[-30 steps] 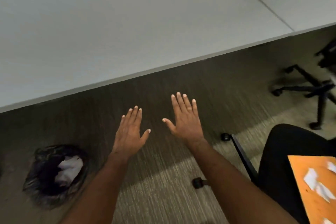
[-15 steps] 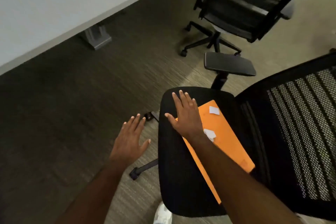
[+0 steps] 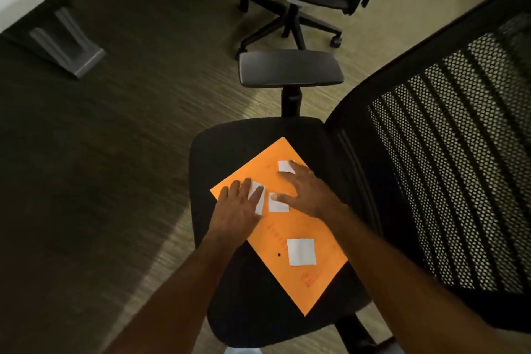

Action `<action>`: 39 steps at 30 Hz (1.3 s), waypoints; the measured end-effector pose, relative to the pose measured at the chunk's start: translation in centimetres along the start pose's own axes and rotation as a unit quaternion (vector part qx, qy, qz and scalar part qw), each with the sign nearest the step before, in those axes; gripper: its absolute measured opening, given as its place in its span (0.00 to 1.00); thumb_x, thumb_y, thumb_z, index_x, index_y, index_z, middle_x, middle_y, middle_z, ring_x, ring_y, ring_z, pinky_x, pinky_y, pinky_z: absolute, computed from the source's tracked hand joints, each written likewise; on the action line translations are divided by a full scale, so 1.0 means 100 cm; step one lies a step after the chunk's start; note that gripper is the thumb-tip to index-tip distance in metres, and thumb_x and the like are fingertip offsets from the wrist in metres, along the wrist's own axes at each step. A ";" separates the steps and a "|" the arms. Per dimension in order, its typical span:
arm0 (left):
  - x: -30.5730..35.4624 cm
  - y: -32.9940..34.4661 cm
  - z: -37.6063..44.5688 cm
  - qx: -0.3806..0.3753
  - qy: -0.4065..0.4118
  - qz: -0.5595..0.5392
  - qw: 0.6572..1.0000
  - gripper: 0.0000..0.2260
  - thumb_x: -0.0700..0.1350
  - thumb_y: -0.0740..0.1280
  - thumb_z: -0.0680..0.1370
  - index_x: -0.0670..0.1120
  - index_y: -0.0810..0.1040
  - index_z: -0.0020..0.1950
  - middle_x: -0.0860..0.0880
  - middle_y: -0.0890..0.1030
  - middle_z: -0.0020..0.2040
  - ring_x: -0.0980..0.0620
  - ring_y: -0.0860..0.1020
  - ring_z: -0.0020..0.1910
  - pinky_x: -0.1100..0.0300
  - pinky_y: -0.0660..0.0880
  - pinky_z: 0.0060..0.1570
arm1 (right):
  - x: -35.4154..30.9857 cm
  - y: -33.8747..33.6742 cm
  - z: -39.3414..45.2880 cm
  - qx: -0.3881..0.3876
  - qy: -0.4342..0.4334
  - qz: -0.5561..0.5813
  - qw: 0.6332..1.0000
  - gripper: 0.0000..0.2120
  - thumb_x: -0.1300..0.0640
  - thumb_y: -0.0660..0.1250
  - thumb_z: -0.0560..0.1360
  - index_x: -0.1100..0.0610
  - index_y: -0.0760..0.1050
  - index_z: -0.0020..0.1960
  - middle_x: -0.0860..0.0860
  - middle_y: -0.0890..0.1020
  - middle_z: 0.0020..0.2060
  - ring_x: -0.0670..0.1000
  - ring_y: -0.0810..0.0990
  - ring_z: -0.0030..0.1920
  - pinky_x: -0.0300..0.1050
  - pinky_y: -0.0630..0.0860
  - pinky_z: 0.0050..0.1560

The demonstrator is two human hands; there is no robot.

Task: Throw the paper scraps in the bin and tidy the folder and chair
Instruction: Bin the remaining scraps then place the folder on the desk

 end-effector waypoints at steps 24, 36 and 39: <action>0.011 -0.001 0.002 0.027 -0.009 0.009 1.000 0.10 0.46 0.68 0.79 0.51 0.81 0.59 0.47 0.79 0.52 0.47 0.74 0.51 0.53 0.74 0.45 | 0.023 0.013 -0.108 -0.091 0.003 0.138 0.986 0.34 0.56 0.75 0.70 0.36 0.66 0.69 0.45 0.79 0.43 0.45 0.79 0.45 0.44 0.77 0.43; 0.000 0.006 -0.018 0.051 0.028 -0.059 0.997 0.11 0.54 0.69 0.77 0.56 0.83 0.58 0.50 0.79 0.50 0.47 0.74 0.55 0.52 0.72 0.51 | 0.016 0.060 -0.107 -0.004 0.054 -0.012 0.998 0.08 0.55 0.70 0.75 0.49 0.74 0.52 0.48 0.83 0.47 0.52 0.81 0.48 0.46 0.77 0.44; -0.011 0.006 -0.039 0.081 0.044 -0.150 0.984 0.09 0.52 0.73 0.74 0.55 0.85 0.53 0.51 0.80 0.51 0.47 0.76 0.55 0.51 0.73 0.53 | 0.008 0.053 -0.094 0.020 0.078 0.077 0.994 0.05 0.51 0.73 0.73 0.49 0.78 0.45 0.44 0.82 0.41 0.48 0.80 0.42 0.43 0.74 0.38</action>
Point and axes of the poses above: each hand's wrist, its own z-axis towards the middle knuckle, its own y-axis out of the palm, x = y × z, the point moved 1 cm from there along z, towards the middle knuckle
